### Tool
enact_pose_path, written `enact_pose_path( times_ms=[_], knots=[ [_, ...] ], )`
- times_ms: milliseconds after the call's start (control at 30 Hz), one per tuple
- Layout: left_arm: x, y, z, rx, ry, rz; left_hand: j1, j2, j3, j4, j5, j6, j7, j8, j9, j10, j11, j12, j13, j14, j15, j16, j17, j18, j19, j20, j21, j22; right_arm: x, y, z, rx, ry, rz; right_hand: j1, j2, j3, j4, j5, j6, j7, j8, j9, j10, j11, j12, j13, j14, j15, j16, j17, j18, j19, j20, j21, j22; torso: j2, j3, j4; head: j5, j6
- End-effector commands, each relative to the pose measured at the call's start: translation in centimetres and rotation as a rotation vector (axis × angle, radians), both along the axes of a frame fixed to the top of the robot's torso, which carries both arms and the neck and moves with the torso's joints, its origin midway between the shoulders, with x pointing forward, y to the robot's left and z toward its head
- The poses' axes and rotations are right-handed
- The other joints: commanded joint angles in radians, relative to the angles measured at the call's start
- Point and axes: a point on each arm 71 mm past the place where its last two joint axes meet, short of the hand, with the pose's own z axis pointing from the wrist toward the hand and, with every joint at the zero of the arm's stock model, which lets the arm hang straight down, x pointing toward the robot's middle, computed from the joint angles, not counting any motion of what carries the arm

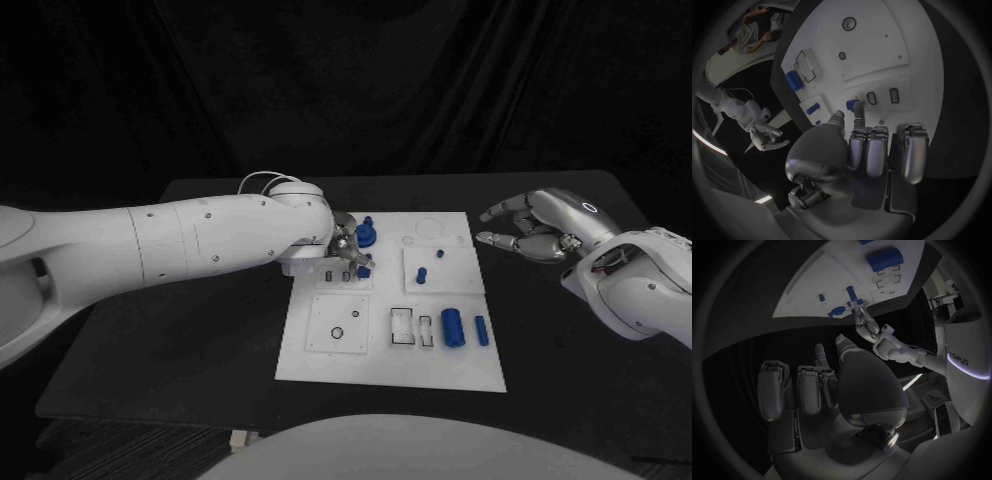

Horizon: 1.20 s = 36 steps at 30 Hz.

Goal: Assemble the parts on the task board

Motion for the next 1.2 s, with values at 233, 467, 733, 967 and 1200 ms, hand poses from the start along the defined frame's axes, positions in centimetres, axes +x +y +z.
enact_pose_path(
  times_ms=[233,467,733,967,1200],
  knots=[
    [-0.2,2.5,2.6,-0.272,-0.118,-0.015,-0.038,-0.025,-0.003,0.036,-0.079,-0.013,0.006,-0.012,0.062,0.105,-0.001,0.003,0.262,0.104,-0.003,0.003,0.263,-0.005,0.008,-0.003,-0.002,0.155,-0.5,2.4,0.4,0.005,0.045,0.015,0.037,-0.016,0.003,-0.034,0.033,0.010,0.006,-0.007,-0.006,0.106,0.018,0.003,0.262,0.090,0.014,-0.004,0.197,0.011,0.057,0.010,0.000,0.228,-0.001,-0.0040,0.0102,0.017,0.000],
    [-0.6,4.8,3.6,-0.419,-0.105,-0.014,0.002,-0.046,-0.013,0.035,-0.034,-0.029,0.010,-0.021,0.094,0.105,0.004,0.003,0.262,0.104,0.003,0.003,0.263,-0.010,0.019,0.003,0.005,0.171,0.1,5.4,0.5,-0.021,0.092,0.047,0.037,-0.021,0.000,-0.037,0.044,0.010,0.008,-0.008,-0.001,0.106,0.021,0.003,0.262,0.086,0.016,-0.017,0.176,0.009,0.060,0.012,0.006,0.230,0.007,-0.0172,0.0308,0.026,0.000],
    [-0.6,6.1,4.2,-0.496,-0.143,-0.020,0.037,-0.045,-0.010,0.032,-0.019,-0.039,0.015,-0.047,0.091,0.105,0.008,0.003,0.262,0.104,0.006,0.003,0.263,-0.009,0.018,0.006,0.004,0.172,0.6,8.8,-0.1,-0.065,0.102,0.102,0.028,-0.026,-0.007,-0.038,0.037,0.014,0.009,-0.004,0.009,0.106,0.025,0.003,0.262,0.085,0.020,-0.020,0.171,0.011,0.058,0.015,0.002,0.228,0.023,-0.0405,0.0580,0.024,0.000],
    [-0.6,6.9,4.5,-0.525,-0.180,-0.012,0.080,-0.041,-0.004,0.034,0.036,-0.037,0.017,-0.075,0.090,0.105,0.011,0.003,0.262,0.104,0.010,0.003,0.263,-0.009,0.016,0.010,0.003,0.173,0.9,11.2,-1.3,-0.117,0.141,0.114,0.026,-0.022,-0.013,-0.061,0.051,0.028,0.004,0.022,0.067,0.106,0.022,0.003,0.262,0.085,0.018,-0.020,0.169,0.012,0.056,0.015,-0.003,0.226,0.035,-0.0664,0.0709,0.004,0.000],
    [-0.4,7.2,4.6,-0.539,-0.201,-0.011,0.099,-0.041,0.000,0.034,0.059,-0.048,0.020,-0.090,0.091,0.105,0.013,0.003,0.262,0.104,0.011,0.003,0.263,-0.008,0.013,0.012,0.000,0.172,1.0,12.4,-2.1,-0.172,0.157,0.104,-0.004,-0.017,-0.031,-0.078,0.044,-0.020,0.004,0.040,0.170,0.106,0.020,0.003,0.262,0.085,0.016,-0.021,0.162,0.009,0.062,0.013,0.010,0.230,0.047,-0.0815,0.0868,0.003,0.000]
  ],
)
